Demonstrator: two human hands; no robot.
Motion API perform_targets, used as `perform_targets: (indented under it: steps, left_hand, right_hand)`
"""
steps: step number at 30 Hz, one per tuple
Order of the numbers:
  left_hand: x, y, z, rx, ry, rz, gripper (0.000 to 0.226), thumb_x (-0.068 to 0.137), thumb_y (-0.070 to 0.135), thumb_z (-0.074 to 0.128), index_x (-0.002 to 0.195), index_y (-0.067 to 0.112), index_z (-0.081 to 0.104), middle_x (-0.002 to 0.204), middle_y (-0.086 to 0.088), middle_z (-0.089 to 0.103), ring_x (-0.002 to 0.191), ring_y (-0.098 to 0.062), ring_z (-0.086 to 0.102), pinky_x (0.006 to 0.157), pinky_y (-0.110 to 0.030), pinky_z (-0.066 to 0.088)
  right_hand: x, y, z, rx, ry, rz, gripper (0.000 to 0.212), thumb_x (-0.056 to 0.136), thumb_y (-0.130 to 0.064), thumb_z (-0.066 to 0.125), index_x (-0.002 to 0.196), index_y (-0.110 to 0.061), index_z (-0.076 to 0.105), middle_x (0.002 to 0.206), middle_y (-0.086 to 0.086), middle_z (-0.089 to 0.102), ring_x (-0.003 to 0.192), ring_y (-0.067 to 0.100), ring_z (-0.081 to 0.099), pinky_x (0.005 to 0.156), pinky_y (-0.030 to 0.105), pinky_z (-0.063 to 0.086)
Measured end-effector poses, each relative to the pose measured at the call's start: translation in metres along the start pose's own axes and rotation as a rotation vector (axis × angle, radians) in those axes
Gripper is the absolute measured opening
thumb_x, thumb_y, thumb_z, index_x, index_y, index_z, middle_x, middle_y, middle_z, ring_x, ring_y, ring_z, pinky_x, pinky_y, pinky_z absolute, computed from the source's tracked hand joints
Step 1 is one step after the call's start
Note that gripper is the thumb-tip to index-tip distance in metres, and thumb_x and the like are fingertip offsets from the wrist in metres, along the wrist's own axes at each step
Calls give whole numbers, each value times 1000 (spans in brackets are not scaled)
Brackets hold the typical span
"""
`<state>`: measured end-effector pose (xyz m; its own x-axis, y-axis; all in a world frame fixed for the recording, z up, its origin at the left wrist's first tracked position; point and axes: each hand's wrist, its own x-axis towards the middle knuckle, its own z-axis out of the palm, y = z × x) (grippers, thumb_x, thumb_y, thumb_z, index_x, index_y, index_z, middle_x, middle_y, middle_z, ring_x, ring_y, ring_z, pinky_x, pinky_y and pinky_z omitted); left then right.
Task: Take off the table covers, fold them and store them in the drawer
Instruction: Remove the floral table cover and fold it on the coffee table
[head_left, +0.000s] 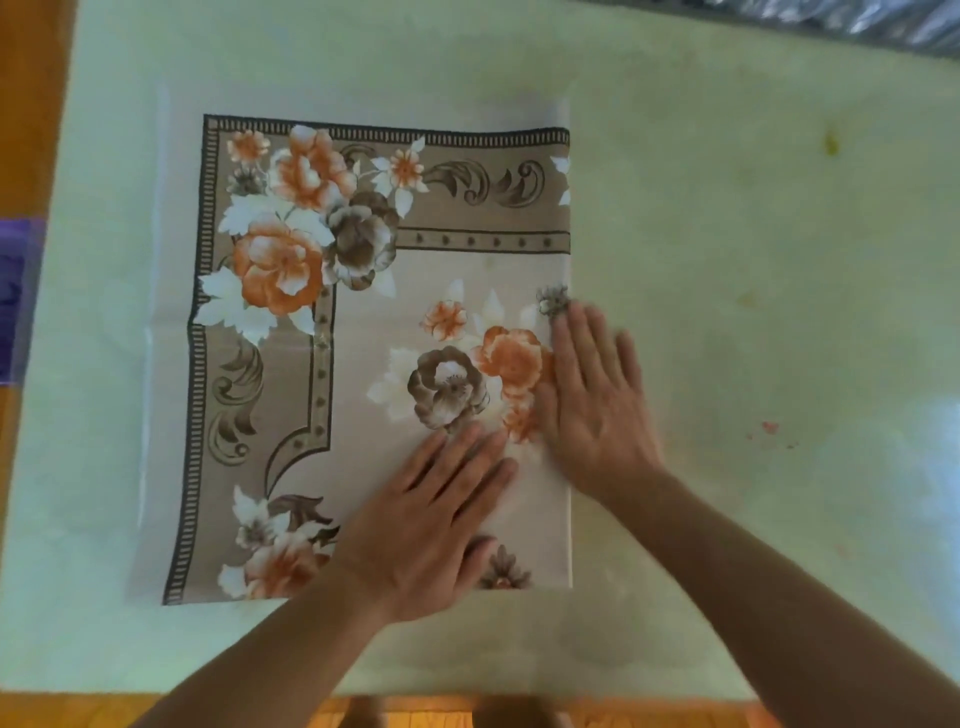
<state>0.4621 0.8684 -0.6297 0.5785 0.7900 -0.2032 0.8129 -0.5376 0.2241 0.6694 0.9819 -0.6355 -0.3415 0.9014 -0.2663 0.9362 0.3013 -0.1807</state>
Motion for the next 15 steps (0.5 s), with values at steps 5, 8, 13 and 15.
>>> perform_targets:
  steps: [5, 8, 13, 15]
  left_hand:
    - [2, 0, 0, 38, -54, -21, 77, 101, 51, 42, 161, 8, 19, 169, -18, 9, 156, -36, 6, 122, -53, 17]
    - [2, 1, 1, 36, -44, -20, 78, 100, 51, 44, 160, 7, 22, 168, -18, 13, 156, -37, 11, 121, -53, 20]
    - [2, 2, 2, 31, -25, -24, 78, 99, 51, 47, 160, 7, 25, 168, -17, 16, 155, -37, 14, 120, -53, 22]
    - [1, 2, 2, 23, -22, -30, 78, 99, 50, 47, 160, 7, 25, 168, -17, 17, 155, -36, 14, 120, -53, 22]
  right_hand:
    - [107, 16, -26, -59, 38, 56, 68, 104, -50, 8, 160, -12, -3, 168, 5, -8, 154, 23, -13, 125, 49, -4]
    - [161, 23, -45, -62, 60, 127, 71, 102, -53, 3, 160, -13, -5, 168, 5, -9, 154, 28, -14, 125, 50, -6]
    - [227, 34, -64, -94, 118, 201, 70, 101, -48, 6, 160, -12, 0, 168, 7, -6, 153, 35, -11, 124, 51, -4]
    - [248, 37, -71, -103, 158, 254, 70, 101, -48, 7, 160, -12, 2, 168, 12, -2, 154, 37, -7, 124, 53, -1]
